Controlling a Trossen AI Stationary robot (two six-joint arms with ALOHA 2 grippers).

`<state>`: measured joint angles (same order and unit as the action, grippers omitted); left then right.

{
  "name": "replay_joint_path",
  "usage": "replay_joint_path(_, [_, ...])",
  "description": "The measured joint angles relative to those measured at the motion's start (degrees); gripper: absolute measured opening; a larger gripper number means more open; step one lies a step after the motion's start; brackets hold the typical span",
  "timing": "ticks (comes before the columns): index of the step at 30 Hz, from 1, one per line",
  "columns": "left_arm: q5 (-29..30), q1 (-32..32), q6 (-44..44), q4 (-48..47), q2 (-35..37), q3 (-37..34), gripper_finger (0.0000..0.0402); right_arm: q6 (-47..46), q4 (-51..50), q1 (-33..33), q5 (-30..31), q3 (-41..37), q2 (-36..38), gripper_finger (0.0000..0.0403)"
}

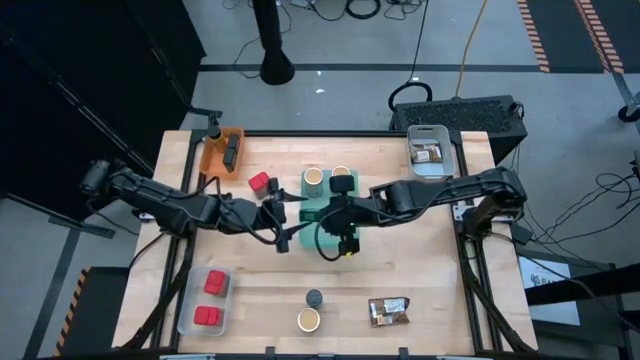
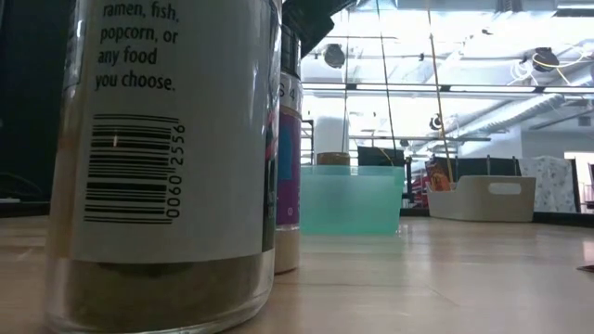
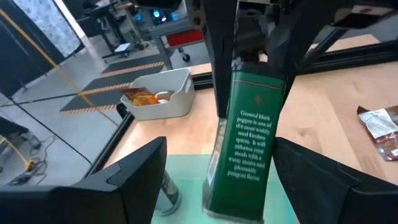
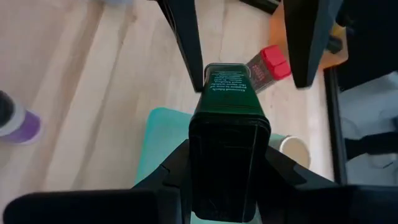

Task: Sort spices by type
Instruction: Put the black seasoning can into the orange bin

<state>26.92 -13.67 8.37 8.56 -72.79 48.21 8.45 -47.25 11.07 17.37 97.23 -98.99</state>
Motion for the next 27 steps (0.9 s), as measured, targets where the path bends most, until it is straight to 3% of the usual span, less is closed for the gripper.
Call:
replay_joint_path(5, [-7.0,1.3,1.72,-1.61,-0.65,0.0,0.029,5.5,2.61,0.55,1.75,0.0,-0.45,0.0103])
replay_joint_path(9, [-6.76,1.28,2.85,-1.3,-1.46,0.01,0.0275,7.66,4.75,0.71,1.83,0.0,-0.45,0.0103])
replay_joint_path(12, [-6.69,1.29,3.61,-2.03,-2.16,0.02,0.0221,7.88,5.74,0.66,1.92,0.0,-0.45,0.0115])
replay_joint_path(15, [-6.74,1.22,4.04,-1.87,-2.34,0.0,0.0135,7.84,5.58,0.68,1.95,0.0,-0.43,0.0153])
replay_joint_path(20, [-6.75,1.18,4.22,-1.77,-2.34,0.0,0.0131,6.58,5.49,0.66,2.07,0.0,0.36,0.0204])
replay_joint_path(27, [-5.32,1.18,4.19,-0.64,-2.32,0.0,0.0131,3.17,4.37,0.68,2.41,0.0,4.11,0.0221])
